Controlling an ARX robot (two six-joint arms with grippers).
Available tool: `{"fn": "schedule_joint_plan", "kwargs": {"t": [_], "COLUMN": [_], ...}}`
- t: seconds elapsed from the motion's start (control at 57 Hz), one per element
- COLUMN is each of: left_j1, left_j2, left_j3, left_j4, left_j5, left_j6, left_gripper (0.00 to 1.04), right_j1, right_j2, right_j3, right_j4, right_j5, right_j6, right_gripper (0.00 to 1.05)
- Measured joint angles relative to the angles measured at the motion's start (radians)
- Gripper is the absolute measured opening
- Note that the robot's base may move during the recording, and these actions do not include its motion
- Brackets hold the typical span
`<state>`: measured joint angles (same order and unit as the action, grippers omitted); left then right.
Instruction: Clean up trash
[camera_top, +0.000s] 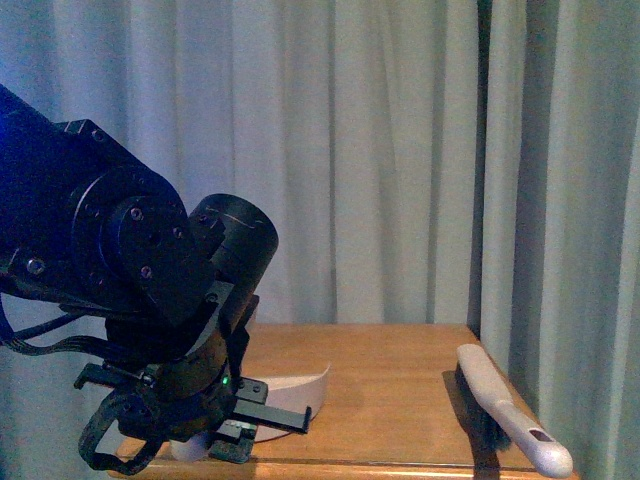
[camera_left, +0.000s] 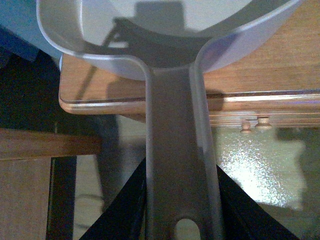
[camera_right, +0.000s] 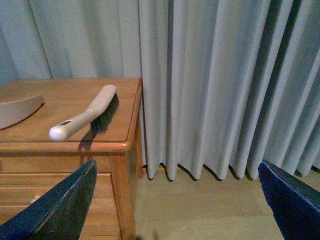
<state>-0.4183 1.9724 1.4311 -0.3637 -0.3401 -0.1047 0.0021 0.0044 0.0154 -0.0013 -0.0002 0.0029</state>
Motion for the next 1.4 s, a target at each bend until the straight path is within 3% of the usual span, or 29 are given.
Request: {"fn": "schedule_joint_plan", "kwargs": {"t": [0.281, 0.597, 0.79, 1.018, 1.141, 1.405], "left_j1": [0.005, 0.006, 0.095, 0.221, 0.301, 0.555], "left_j2": [-0.109, -0.540, -0.876, -1.177, -1.360, -1.609], "left_j3": [-0.122, -0.515, -0.752, -0.900, -1.006, -1.114], "left_j4": [0.143, 0.598, 0.778, 0.789, 0.740, 0.636], "left_j5": [0.014, 0.031, 0.097, 0.219, 0.334, 0.597], "left_j6": [0.025, 0.248, 0.322, 0.298, 0.279, 0.187], "left_gripper": [0.29, 0.29, 0.29, 0.29, 0.29, 0.29], "right_j1": [0.000, 0.000, 0.000, 0.000, 0.000, 0.000], "right_j2": [0.000, 0.000, 0.000, 0.000, 0.000, 0.000], "right_j3": [0.000, 0.000, 0.000, 0.000, 0.000, 0.000], "right_j4": [0.000, 0.000, 0.000, 0.000, 0.000, 0.000], "right_j5": [0.000, 0.000, 0.000, 0.000, 0.000, 0.000], "right_j6": [0.000, 0.000, 0.000, 0.000, 0.000, 0.000], "right_gripper": [0.97, 0.97, 0.97, 0.97, 0.97, 0.97]}}
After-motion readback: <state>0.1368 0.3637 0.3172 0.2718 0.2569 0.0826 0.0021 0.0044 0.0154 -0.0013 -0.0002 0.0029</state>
